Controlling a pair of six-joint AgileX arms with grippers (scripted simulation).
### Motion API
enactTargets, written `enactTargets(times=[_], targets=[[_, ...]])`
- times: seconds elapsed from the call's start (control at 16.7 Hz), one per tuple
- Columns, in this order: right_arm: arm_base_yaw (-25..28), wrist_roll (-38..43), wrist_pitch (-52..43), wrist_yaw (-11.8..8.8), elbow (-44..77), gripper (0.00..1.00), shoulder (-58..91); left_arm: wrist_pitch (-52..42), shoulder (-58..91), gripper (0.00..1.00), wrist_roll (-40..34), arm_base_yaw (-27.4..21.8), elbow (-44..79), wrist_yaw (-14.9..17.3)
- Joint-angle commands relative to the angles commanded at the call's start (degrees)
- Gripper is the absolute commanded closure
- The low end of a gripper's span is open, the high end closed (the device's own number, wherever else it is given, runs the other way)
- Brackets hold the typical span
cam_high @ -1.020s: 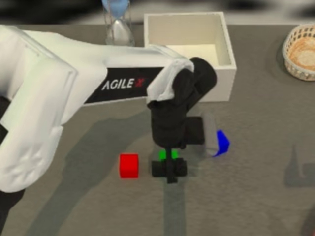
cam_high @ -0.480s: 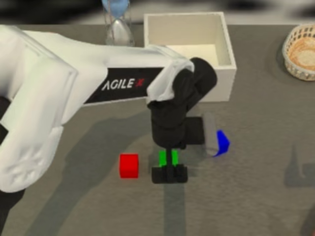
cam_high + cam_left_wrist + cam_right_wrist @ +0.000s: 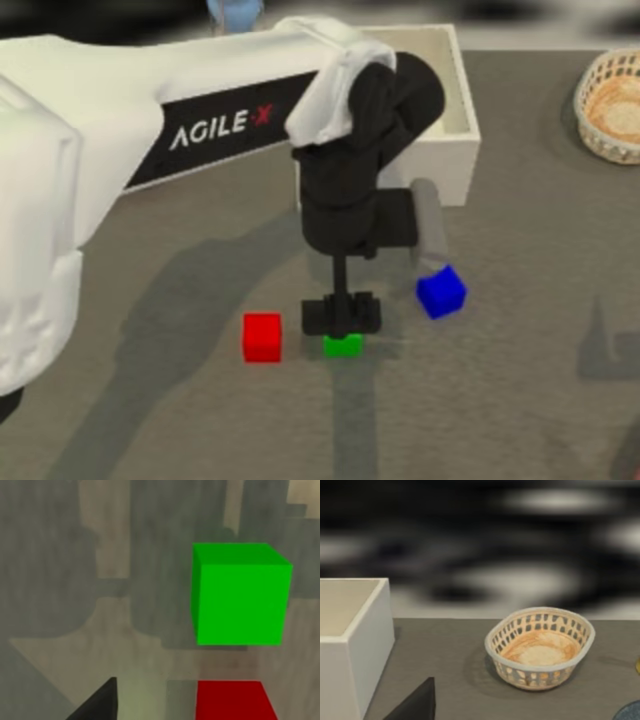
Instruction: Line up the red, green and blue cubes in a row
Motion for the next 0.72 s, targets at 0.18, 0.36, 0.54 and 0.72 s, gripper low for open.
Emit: enactTargets(times=[0.18,0.36,0.54,0.72], targets=[[0.00,0.00,0.00,0.00,0.00,0.00,0.00,-0.81,-0.52,0.00,-0.05,0.14,0.63,-0.01],[0.00,0.00,-0.01,0.00,0.01,0.00,0.01,-0.66,-0.32,0.00,-0.05,-0.19,0.50,-0.01],[1.20,0.27,-2.23,-0.13,3.35,0.00,3.42,1.51,-3.82,0.00,-1.32,1.55,-2.62,-0.25],[3.60,0.84,-7.20,-0.14,11.32,0.00,11.77,6.46,-12.65,0.00,-4.60,5.68,-10.28,-0.67]])
